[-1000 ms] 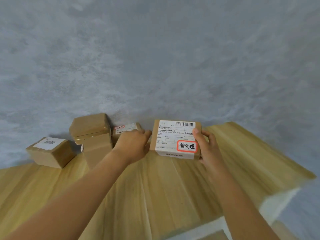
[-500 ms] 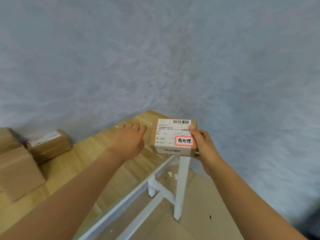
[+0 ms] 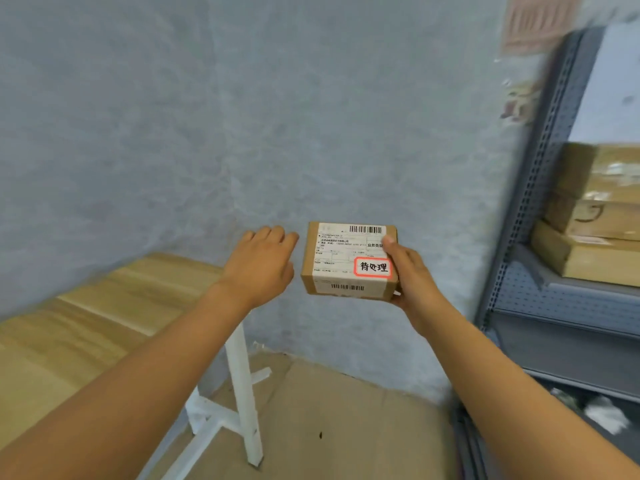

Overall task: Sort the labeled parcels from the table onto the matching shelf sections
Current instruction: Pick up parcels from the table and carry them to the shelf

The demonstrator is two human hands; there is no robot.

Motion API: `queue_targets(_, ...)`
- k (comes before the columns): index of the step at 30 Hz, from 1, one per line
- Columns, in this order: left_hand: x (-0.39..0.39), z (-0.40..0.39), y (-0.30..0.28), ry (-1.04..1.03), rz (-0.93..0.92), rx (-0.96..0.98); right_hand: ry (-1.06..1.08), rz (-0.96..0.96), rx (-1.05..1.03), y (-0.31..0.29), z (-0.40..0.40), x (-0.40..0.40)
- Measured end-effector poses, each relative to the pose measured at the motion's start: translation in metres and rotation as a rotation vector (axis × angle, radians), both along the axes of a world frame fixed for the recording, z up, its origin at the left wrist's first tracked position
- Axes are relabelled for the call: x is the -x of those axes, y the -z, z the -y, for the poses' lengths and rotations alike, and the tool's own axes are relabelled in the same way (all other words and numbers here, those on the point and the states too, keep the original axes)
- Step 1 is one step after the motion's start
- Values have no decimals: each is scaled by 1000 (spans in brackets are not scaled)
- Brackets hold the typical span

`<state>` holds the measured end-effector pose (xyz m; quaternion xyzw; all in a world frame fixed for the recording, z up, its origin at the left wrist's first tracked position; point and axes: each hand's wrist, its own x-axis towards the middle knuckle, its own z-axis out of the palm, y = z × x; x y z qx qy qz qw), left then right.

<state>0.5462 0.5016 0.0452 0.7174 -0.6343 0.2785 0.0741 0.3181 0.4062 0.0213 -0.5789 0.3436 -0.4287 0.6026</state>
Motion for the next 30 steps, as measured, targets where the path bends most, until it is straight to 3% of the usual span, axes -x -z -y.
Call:
queue_targets(12, 220, 150, -10, 356, 44, -38, 383, 76, -73, 4, 76, 240)
queue_targets(21, 369, 279, -19, 677, 4, 23, 655, 52, -60, -10, 141, 375)
queue_targets(30, 505, 370, -21, 852, 23, 2, 837, 64, -46, -19, 176, 512)
